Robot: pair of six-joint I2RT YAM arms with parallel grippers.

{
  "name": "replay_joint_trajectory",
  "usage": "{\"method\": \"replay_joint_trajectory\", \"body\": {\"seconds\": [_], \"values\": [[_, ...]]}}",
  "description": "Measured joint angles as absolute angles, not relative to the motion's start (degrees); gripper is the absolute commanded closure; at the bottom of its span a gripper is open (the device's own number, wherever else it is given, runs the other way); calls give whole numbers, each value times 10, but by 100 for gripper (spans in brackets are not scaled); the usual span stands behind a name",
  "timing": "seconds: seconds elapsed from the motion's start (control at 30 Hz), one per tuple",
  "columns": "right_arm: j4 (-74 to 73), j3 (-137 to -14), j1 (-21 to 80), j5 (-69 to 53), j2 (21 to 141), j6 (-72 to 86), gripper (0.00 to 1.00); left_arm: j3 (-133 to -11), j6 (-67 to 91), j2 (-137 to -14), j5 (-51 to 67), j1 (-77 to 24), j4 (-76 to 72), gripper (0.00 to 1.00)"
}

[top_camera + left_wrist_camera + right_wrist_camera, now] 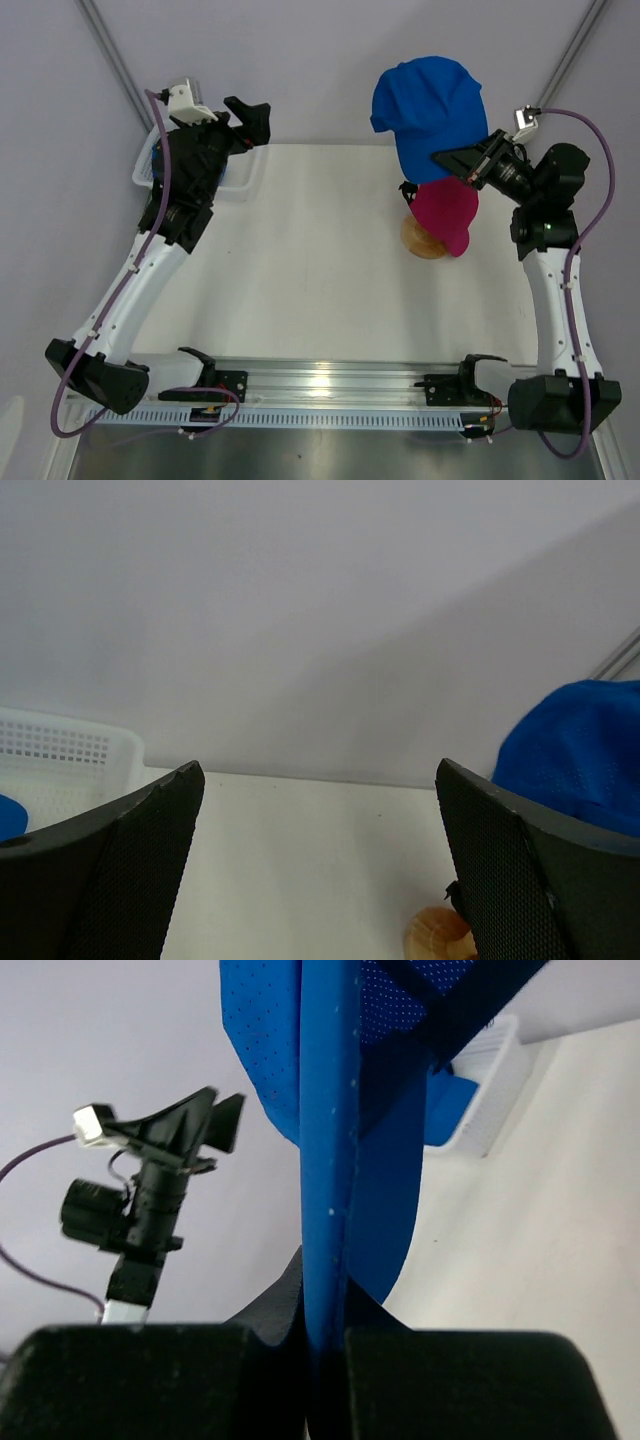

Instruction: Stack the hats

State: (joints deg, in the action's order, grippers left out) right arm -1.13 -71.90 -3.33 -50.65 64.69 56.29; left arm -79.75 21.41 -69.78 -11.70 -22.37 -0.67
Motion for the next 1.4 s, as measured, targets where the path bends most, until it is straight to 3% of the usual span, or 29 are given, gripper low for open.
{"method": "replay_joint_trajectory", "body": {"seconds": [0.37, 0.83, 1.2, 1.4], "values": [[-13, -722, -86, -536, 800, 553, 100, -797, 214, -711, -69, -224, -8, 0], [-18, -683, -119, -597, 801, 502, 100, -831, 220, -809, 9, -224, 18, 1], [-110, -640, -188, -641, 757, 394, 92, -844, 234, -881, 156, -237, -4, 0], [-130, -603, -216, -658, 751, 373, 86, -947, 184, -959, 190, -300, 30, 1]]}}
